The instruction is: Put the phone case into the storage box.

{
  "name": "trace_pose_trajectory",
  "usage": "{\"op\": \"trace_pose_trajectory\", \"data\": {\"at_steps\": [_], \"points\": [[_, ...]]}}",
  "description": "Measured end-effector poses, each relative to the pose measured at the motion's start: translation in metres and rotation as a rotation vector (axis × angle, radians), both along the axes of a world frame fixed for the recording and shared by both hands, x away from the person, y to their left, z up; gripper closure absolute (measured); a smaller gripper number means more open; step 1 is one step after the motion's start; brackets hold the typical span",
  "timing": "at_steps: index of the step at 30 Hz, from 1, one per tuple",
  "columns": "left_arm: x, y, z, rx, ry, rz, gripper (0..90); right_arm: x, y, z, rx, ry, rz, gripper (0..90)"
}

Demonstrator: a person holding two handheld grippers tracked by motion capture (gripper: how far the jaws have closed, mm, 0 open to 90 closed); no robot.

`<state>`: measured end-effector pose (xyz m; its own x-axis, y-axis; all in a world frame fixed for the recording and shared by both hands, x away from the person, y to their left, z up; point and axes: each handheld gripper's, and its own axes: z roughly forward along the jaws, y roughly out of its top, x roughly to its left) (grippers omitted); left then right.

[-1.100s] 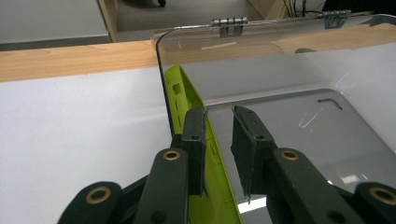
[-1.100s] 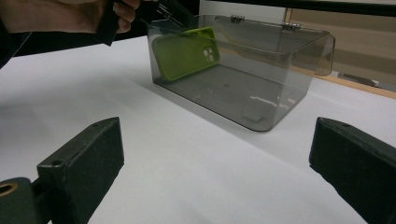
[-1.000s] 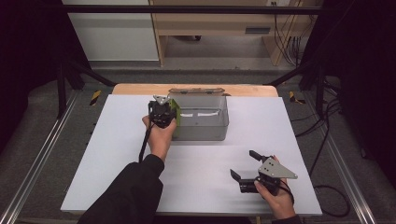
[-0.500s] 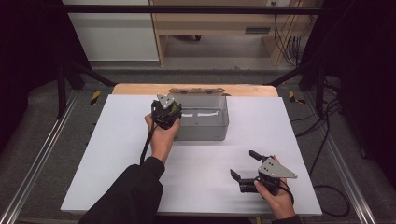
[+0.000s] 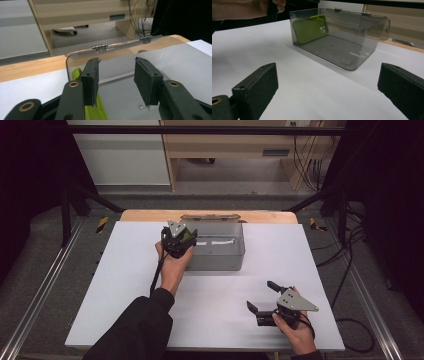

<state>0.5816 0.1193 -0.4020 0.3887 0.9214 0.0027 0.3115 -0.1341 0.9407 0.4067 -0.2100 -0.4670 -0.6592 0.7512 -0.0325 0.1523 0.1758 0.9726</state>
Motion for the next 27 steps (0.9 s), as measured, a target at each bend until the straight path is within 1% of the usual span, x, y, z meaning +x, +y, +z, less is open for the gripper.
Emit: {"op": "trace_pose_trajectory", "data": {"at_steps": [4,8,12,16,19,23,27], "points": [[-0.0001,-0.0004,-0.0001,-0.007,-0.004,-0.010,51.1,-0.0002,0.0002,0.0000,-0.001,0.000,0.000,3.2],[0.0000,-0.0012,0.0001,-0.021,-0.013,-0.022,49.7,-0.0001,0.0000,0.0000,0.000,0.000,0.000,3.2],[0.0002,-0.0016,-0.0004,-0.012,-0.012,-0.023,47.9,0.0000,0.0000,0.0000,-0.002,0.000,0.000,3.1],[0.0005,-0.0014,-0.0005,-0.016,-0.013,-0.023,45.4,-0.0002,-0.0002,0.0003,0.001,-0.001,-0.002,3.2],[0.0007,-0.0015,-0.0006,-0.022,-0.015,-0.029,44.0,-0.0002,-0.0001,0.0003,0.000,0.000,-0.001,3.1],[0.0006,-0.0021,-0.0011,-0.015,-0.015,-0.041,41.7,-0.0002,-0.0001,0.0003,0.000,0.000,-0.002,3.1],[0.0006,-0.0029,-0.0013,-0.015,-0.016,-0.040,37.0,-0.0002,-0.0002,0.0004,0.000,-0.001,-0.003,3.2]]}}
